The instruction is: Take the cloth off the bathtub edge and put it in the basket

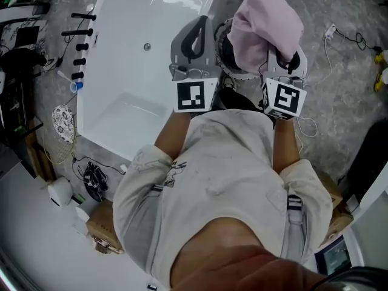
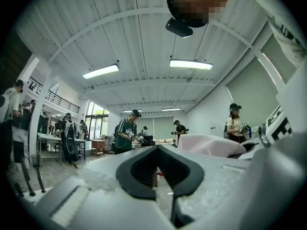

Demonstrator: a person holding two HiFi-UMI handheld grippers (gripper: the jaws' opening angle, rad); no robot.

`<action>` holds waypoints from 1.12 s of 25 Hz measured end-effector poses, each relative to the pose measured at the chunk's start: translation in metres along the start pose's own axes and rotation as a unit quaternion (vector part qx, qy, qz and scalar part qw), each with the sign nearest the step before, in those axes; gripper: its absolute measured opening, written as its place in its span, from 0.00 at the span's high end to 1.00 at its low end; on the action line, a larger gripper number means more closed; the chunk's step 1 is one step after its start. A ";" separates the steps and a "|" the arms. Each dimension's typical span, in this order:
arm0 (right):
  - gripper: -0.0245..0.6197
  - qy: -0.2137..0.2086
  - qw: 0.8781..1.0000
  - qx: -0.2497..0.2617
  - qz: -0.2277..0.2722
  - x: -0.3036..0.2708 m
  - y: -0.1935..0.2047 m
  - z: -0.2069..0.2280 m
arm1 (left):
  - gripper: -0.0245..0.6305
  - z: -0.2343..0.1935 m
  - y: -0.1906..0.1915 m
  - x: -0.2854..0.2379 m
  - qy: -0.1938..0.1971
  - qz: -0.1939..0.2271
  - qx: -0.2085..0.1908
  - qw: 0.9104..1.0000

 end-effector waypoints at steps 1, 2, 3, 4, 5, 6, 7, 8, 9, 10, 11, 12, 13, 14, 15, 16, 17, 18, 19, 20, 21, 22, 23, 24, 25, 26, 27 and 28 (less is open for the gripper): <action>0.78 0.000 1.000 -0.004 -0.008 -0.003 0.009 0.001 | 0.96 0.000 0.004 -0.001 0.000 -0.003 0.002 1.000; 0.78 0.000 1.000 -0.009 -0.018 -0.005 0.019 0.001 | 0.96 0.000 0.009 -0.001 0.000 -0.006 0.001 1.000; 0.78 0.001 1.000 -0.015 -0.027 -0.008 0.029 0.002 | 0.96 0.001 0.014 -0.001 0.000 -0.010 0.000 1.000; 0.78 0.001 0.999 -0.021 -0.038 -0.011 0.040 0.003 | 0.96 0.002 0.019 -0.002 0.001 -0.013 -0.001 1.000; 0.78 0.001 0.998 -0.026 -0.048 -0.015 0.051 0.004 | 0.96 0.002 0.024 -0.004 0.001 -0.018 0.000 1.000; 0.78 0.000 0.998 -0.032 -0.059 -0.019 0.062 0.004 | 0.96 0.003 0.028 -0.005 0.000 -0.023 0.002 1.000; 0.78 -0.002 0.997 -0.037 -0.069 -0.024 0.073 0.004 | 0.96 0.004 0.032 -0.006 0.000 -0.026 0.004 1.000; 0.78 -0.005 0.996 -0.044 -0.080 -0.030 0.085 0.003 | 0.96 0.006 0.036 -0.007 0.000 -0.028 0.005 1.000; 0.78 -0.007 0.995 -0.051 -0.091 -0.034 0.098 0.002 | 0.96 0.007 0.040 -0.008 0.000 -0.029 0.004 1.000; 0.78 -0.009 0.993 -0.058 -0.103 -0.038 0.112 0.001 | 0.96 0.009 0.043 -0.009 0.001 -0.031 0.004 1.000; 0.78 -0.009 0.991 -0.065 -0.115 -0.042 0.125 0.000 | 0.96 0.011 0.047 -0.010 0.002 -0.034 0.003 0.999; 0.78 -0.010 0.989 -0.072 -0.127 -0.045 0.139 -0.001 | 0.96 0.012 0.052 -0.011 0.004 -0.038 0.003 0.999; 0.78 -0.011 0.987 -0.079 -0.139 -0.048 0.153 -0.002 | 0.96 0.013 0.056 -0.012 0.006 -0.043 0.001 0.999; 0.78 -0.014 0.985 -0.086 -0.151 -0.050 0.167 -0.004 | 0.96 0.014 0.061 -0.012 0.007 -0.048 0.000 0.999; 0.78 -0.017 0.982 -0.095 -0.165 -0.053 0.181 -0.006 | 0.96 0.016 0.066 -0.013 0.008 -0.052 -0.001 0.999; 0.78 -0.021 0.978 -0.106 -0.179 -0.055 0.196 -0.008 | 0.96 0.017 0.071 -0.014 0.009 -0.057 -0.003 0.998; 0.78 -0.025 0.974 -0.117 -0.193 -0.058 0.210 -0.010 | 0.96 0.019 0.076 -0.015 0.009 -0.063 -0.004 0.998; 0.78 -0.028 0.969 -0.128 -0.208 -0.060 0.225 -0.012 | 0.96 0.020 0.081 -0.016 0.008 -0.070 -0.005 0.998; 0.78 -0.030 0.965 -0.136 -0.222 -0.062 0.239 -0.014 | 0.96 0.021 0.086 -0.016 0.006 -0.078 -0.004 0.997; 0.78 -0.033 0.961 -0.143 -0.236 -0.064 0.253 -0.016 | 0.96 0.022 0.090 -0.016 0.005 -0.083 -0.004 0.996; 0.78 -0.035 0.957 -0.149 -0.248 -0.066 0.267 -0.018 | 0.96 0.023 0.093 -0.016 0.005 -0.086 -0.005 0.996; 0.78 -0.036 0.953 -0.155 -0.259 -0.067 0.282 -0.019 | 0.96 0.025 0.096 -0.017 0.005 -0.088 -0.007 0.996; 0.78 -0.037 0.948 -0.163 -0.271 -0.068 0.296 -0.019 | 0.96 0.027 0.098 -0.017 0.006 -0.089 -0.009 0.996; 0.78 -0.037 0.943 -0.173 -0.282 -0.068 0.309 -0.019 | 0.96 0.029 0.101 -0.018 0.007 -0.090 -0.010 0.996; 0.78 -0.038 0.937 -0.187 -0.293 -0.069 0.321 -0.019 | 0.96 0.032 0.103 -0.020 0.009 -0.092 -0.011 0.996; 0.78 -0.039 0.931 -0.201 -0.302 -0.070 0.330 -0.020 | 0.96 0.033 0.105 -0.021 0.009 -0.095 -0.011 0.995; 0.78 -0.041 0.926 -0.213 -0.309 -0.071 0.338 -0.021 | 0.96 0.034 0.106 -0.022 0.010 -0.096 -0.011 0.995; 0.78 -0.043 0.922 -0.222 -0.315 -0.072 0.345 -0.022 | 0.96 0.035 0.107 -0.023 0.011 -0.098 -0.012 0.995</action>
Point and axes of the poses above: the fingertips, and each gripper's own axes: x backward along the fingers, z to its right, y out of its underside, the point moved 1 cm from there along x, backward along the fingers, and after that the axes turned 13 degrees about -y, right-handed, at the moved point
